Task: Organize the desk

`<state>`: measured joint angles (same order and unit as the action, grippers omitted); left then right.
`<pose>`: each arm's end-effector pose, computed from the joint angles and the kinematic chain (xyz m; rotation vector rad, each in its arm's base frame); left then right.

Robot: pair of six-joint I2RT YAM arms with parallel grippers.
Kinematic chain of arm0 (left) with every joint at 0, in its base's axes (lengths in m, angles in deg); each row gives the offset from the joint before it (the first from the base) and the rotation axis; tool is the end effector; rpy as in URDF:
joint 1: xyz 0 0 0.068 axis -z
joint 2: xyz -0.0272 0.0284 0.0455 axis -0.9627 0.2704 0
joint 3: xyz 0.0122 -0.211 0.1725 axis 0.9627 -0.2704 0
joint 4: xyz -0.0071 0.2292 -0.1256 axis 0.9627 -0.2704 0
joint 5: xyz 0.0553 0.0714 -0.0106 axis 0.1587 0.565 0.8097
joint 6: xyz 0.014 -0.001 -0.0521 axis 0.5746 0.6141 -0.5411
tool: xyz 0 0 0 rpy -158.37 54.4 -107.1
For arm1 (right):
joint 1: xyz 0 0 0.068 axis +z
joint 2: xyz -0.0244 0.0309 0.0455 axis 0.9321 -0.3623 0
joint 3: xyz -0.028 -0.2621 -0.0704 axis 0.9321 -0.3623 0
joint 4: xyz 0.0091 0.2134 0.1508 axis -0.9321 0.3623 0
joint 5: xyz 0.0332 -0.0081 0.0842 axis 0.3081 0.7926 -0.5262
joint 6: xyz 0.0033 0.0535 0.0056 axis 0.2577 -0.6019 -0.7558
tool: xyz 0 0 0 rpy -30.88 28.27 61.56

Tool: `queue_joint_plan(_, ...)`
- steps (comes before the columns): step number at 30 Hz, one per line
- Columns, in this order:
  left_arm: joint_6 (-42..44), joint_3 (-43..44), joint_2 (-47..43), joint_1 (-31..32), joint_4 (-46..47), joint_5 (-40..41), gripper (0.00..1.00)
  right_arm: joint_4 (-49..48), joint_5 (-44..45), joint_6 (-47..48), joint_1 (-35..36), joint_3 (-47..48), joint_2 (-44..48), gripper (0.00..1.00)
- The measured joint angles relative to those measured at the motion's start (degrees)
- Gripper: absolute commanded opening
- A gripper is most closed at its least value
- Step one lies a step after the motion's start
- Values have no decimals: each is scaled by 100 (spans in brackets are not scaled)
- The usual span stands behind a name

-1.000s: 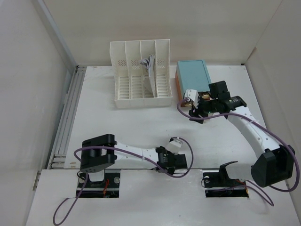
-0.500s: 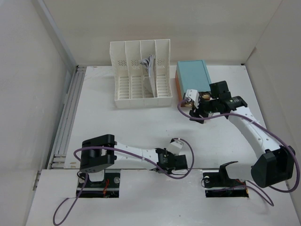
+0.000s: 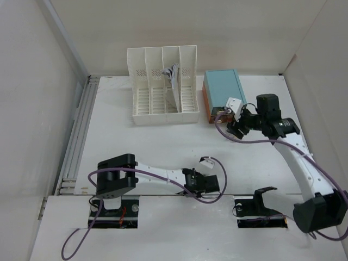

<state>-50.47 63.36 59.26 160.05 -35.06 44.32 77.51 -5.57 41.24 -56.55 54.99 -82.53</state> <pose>0.0379 -0.3334 0.1653 0.7185 2.5305 -0.3069 0.2278 0.0691 0.3212 -1.3545 1.8008 0.3521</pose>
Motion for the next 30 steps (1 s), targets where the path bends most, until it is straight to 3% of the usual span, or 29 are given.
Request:
queue_joint_plan(7,748,570,72,-717,898,15,0,-1311,1316,-1014,-424,-496,1325,81)
queue_joint_plan(15,1851,1888,603,-1626,1871,-627,0,-2306,2699,-1805,-1008,-748,1958,82)
queue_joint_plan(22,2461,3176,1746,-2015,1967,-1128,0,-2492,3093,-2138,-1303,-785,1958,82)
queue_joint_plan(30,2767,4229,2273,-2326,1768,-1427,0,-2503,3163,-2247,-1440,-791,1978,82)
